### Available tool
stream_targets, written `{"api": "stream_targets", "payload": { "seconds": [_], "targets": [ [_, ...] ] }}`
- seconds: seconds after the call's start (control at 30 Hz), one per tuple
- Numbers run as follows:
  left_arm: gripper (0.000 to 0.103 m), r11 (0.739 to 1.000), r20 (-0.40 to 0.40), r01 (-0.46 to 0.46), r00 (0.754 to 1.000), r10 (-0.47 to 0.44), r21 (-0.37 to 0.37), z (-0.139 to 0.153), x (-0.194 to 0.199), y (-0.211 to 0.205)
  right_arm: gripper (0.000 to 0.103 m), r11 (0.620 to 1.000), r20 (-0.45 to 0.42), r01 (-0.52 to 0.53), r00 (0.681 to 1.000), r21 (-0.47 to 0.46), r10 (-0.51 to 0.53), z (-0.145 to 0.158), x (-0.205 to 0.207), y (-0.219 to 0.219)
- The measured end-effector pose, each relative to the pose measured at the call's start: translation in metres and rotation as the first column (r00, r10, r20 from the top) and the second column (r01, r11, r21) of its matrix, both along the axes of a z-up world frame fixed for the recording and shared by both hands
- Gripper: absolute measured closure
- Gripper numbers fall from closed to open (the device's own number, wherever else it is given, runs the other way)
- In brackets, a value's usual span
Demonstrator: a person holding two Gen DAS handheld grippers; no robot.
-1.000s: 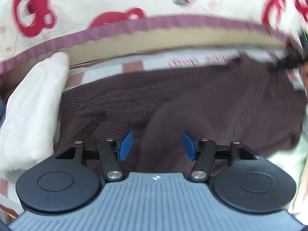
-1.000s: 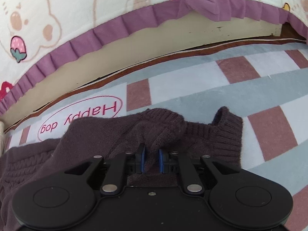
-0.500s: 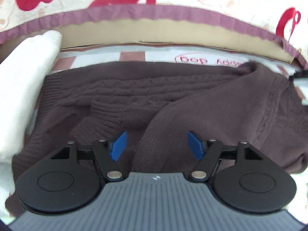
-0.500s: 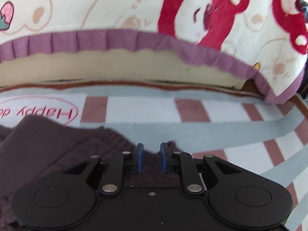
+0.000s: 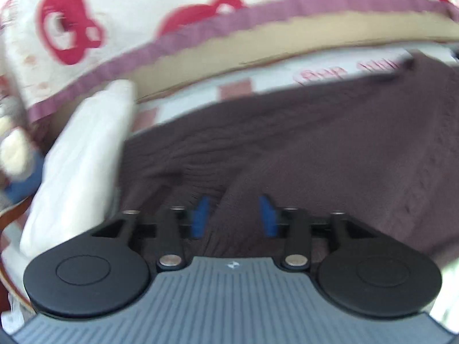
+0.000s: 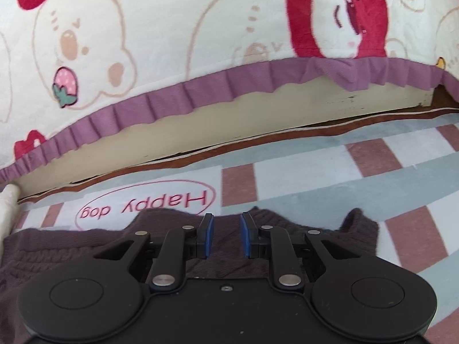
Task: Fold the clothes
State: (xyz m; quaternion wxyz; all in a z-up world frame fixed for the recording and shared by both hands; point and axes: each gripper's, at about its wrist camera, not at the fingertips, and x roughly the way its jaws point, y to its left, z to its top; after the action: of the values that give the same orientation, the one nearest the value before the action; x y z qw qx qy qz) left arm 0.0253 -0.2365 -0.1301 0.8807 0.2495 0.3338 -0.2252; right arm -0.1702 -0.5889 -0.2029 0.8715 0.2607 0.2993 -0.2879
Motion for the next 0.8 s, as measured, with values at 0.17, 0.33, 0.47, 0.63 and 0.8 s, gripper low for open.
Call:
{"api": "stream_targets", "payload": {
  "seconds": [0.17,0.33,0.47,0.63,0.8],
  "targets": [
    [0.038,0.98,-0.003,-0.027,1.0,0.026,-0.196,0.021,0.021,-0.017,0.078,1.0,-0.071,-0.021,0.997,0.007,0.022,-0.008,0.009,0.003],
    [0.038,0.921,-0.231,0.109,0.951,-0.206,-0.374,0.012,0.05,-0.074,0.065,0.992,-0.029,0.049,0.999,0.114,-0.046,-0.016,-0.002,-0.013],
    [0.039,0.887,-0.335,0.11,0.899,-0.281,-0.449,-0.011,0.087,-0.127,0.063,0.998,0.006,0.02,1.0,0.065,-0.021,-0.017,0.002,-0.006],
    [0.039,0.854,-0.612,-0.024,0.707,-0.353,-0.52,-0.061,0.117,-0.192,0.061,0.996,0.057,-0.089,0.995,0.025,0.088,-0.015,0.02,0.003],
    [0.038,0.818,-0.661,-0.076,0.634,-0.402,-0.571,-0.077,0.104,-0.211,0.061,0.997,0.027,-0.052,0.998,0.059,0.05,-0.024,0.018,-0.007]
  ]
}}
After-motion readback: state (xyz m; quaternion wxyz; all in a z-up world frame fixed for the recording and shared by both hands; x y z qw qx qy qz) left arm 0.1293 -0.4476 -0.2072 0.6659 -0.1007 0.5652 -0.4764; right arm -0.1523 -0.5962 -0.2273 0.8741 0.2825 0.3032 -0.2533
